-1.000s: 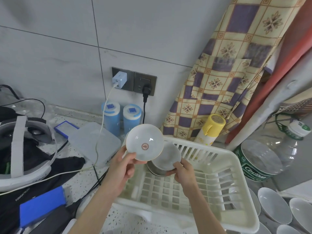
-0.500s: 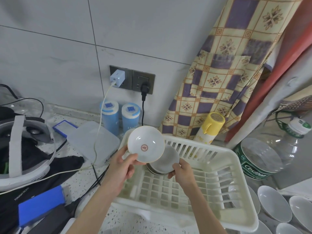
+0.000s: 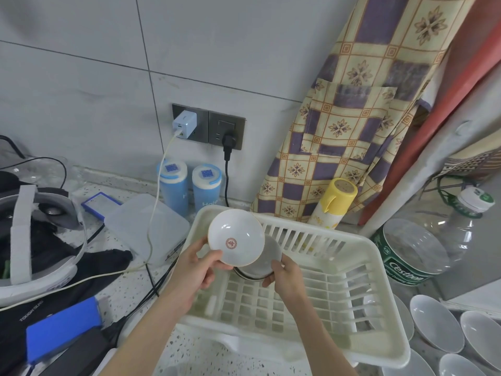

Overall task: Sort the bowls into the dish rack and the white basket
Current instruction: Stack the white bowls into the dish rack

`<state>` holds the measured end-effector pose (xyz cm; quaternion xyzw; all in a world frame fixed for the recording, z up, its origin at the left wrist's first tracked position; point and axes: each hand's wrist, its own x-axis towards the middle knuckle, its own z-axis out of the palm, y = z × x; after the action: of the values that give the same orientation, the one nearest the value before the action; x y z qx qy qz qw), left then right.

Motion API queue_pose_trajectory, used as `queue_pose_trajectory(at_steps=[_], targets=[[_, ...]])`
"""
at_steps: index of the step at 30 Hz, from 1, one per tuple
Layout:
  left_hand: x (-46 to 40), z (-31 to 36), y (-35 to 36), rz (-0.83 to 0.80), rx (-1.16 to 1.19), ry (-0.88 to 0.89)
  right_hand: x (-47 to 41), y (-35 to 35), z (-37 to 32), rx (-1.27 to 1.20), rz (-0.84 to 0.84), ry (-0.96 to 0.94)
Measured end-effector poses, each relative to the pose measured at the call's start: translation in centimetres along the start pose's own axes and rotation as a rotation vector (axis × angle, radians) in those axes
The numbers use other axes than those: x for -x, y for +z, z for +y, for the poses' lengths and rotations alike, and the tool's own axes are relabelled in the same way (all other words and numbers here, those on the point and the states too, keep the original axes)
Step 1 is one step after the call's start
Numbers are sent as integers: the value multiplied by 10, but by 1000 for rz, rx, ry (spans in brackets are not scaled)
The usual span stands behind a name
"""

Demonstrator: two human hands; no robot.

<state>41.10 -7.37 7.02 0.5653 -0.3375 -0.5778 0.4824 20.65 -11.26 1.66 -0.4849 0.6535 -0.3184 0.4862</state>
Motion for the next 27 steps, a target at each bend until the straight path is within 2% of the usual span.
queue_pose_trajectory(at_steps=[13, 16, 19, 27], targets=[[-6, -9, -1, -32, -90, -50, 3, 0, 6, 46, 44, -74], [-8, -11, -1, -67, -128, -62, 7, -1, 4, -14, 140, -23], [-10, -10, 1, -112, -176, -80, 14, -6, 1, -68, 242, -83], [-18, -8, 23, -211, -196, -124, 38, -12, -1, -259, 80, -195]])
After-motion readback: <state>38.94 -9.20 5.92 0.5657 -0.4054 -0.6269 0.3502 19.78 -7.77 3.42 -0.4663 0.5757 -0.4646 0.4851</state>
